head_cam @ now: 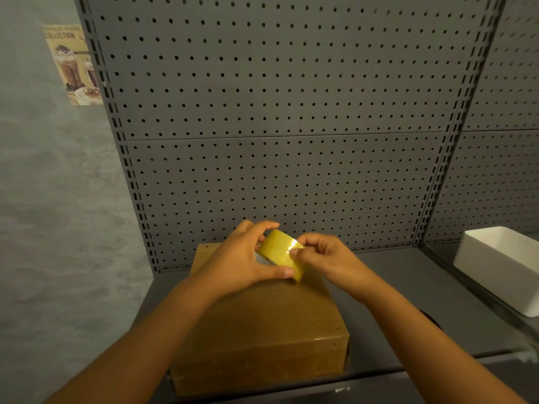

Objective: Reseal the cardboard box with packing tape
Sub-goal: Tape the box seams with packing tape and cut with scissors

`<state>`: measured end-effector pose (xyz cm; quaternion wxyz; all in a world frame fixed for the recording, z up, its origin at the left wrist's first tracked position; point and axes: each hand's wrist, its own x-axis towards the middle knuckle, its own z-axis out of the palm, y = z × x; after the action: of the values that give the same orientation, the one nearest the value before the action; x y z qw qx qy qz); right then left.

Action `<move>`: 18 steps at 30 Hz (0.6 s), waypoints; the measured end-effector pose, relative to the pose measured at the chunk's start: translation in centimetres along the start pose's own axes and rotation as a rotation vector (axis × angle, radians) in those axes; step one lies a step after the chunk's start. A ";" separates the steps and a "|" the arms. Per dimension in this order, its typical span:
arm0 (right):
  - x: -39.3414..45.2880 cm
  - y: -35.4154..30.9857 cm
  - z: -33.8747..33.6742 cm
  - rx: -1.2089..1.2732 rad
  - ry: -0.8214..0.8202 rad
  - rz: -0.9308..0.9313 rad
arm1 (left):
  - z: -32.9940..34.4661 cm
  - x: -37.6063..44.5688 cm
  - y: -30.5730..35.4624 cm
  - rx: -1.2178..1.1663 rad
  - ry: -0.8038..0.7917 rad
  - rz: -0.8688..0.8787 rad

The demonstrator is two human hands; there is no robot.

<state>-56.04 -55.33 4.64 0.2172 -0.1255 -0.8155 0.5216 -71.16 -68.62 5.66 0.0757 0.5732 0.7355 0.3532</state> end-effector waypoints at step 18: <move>0.1 0.1 -0.2 -0.037 0.025 0.000 | -1.0 0.0 -0.4 0.119 0.007 0.195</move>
<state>-56.00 -55.06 4.69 0.2251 -0.1358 -0.8221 0.5050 -71.98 -69.16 6.18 0.0040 0.6443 0.6961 0.3166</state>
